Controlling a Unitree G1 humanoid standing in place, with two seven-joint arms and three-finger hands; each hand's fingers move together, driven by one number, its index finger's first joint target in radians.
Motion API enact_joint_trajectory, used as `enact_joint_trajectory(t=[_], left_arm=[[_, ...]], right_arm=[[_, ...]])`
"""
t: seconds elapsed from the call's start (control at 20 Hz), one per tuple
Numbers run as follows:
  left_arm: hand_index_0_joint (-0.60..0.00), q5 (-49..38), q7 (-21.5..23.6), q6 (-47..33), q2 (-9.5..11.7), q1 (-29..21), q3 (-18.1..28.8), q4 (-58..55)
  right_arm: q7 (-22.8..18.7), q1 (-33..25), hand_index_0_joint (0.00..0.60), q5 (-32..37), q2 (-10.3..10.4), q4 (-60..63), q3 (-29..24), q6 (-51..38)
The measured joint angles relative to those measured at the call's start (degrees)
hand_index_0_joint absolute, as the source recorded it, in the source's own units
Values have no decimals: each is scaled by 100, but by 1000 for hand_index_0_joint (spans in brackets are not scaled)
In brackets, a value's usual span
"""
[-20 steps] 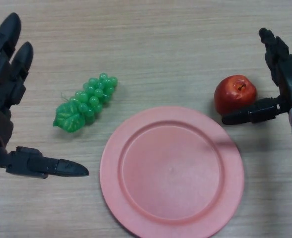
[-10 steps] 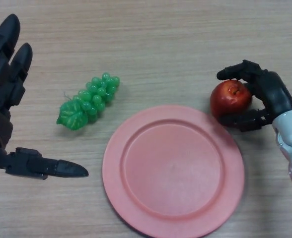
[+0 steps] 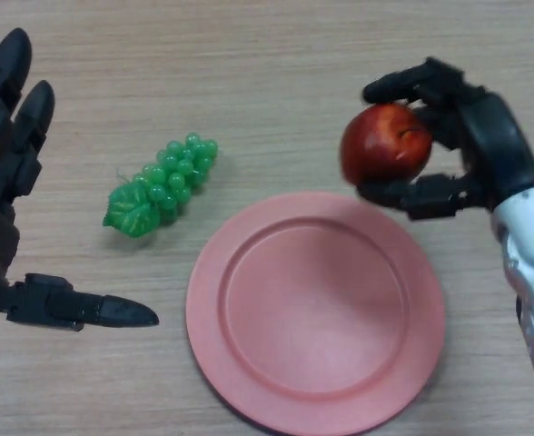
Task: Pick up the red apple and place it on the plate
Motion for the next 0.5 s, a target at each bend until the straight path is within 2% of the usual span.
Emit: enact_joint_trajectory(t=[0.1, 0.25, 0.35, 0.5], left_arm=[[0, 0, 0, -2, 0, -5, 18, 1], [0, -2, -2, -2, 0, -1, 23, -22], [0, -5, -2, -2, 1, -1, 30, -62], [0, -219, -2, -2, 1, -3, 36, -62]], right_arm=[[86, 444, 600, -1, 86, -685, 246, 439], [93, 983, 600, -242, 119, -1120, 787, 534], [-15, 1342, 600, -451, 116, -982, 1222, 215], [-181, 1478, 600, -549, 114, -590, 1753, -172]])
